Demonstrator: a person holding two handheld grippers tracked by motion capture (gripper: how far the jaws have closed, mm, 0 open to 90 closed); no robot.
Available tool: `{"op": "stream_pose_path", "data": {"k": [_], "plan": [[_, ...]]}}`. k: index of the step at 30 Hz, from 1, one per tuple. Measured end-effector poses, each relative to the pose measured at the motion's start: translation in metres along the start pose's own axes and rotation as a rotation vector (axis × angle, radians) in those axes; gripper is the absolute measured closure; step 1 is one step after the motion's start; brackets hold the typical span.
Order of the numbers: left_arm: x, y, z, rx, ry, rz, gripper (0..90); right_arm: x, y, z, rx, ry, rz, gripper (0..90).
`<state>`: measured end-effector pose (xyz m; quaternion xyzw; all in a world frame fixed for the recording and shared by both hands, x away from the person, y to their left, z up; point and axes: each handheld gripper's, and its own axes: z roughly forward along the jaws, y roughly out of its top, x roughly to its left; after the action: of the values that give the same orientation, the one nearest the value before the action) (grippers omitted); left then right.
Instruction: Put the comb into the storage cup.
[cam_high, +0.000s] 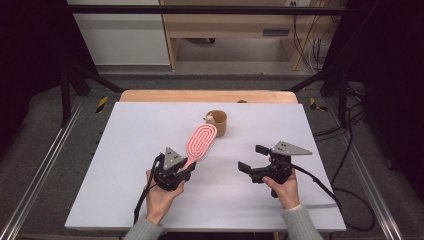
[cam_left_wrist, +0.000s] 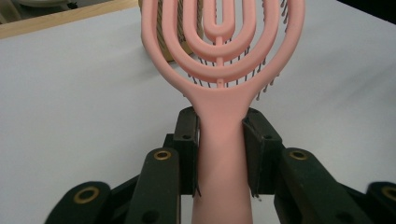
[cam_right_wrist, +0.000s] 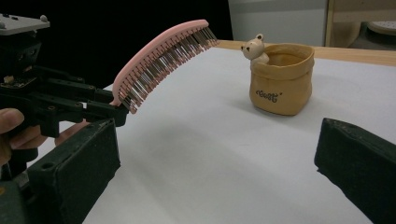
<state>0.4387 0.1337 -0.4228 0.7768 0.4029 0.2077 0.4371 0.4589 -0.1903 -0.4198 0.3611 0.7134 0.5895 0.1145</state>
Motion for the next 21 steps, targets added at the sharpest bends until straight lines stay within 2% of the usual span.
{"op": "stream_pose_path", "data": {"k": [21], "plan": [[-0.011, -0.011, 0.011, -0.020, 0.014, 0.001, 69.2, 0.015, 0.006, 0.019, 0.021, 0.003, 0.022, 1.1]]}}
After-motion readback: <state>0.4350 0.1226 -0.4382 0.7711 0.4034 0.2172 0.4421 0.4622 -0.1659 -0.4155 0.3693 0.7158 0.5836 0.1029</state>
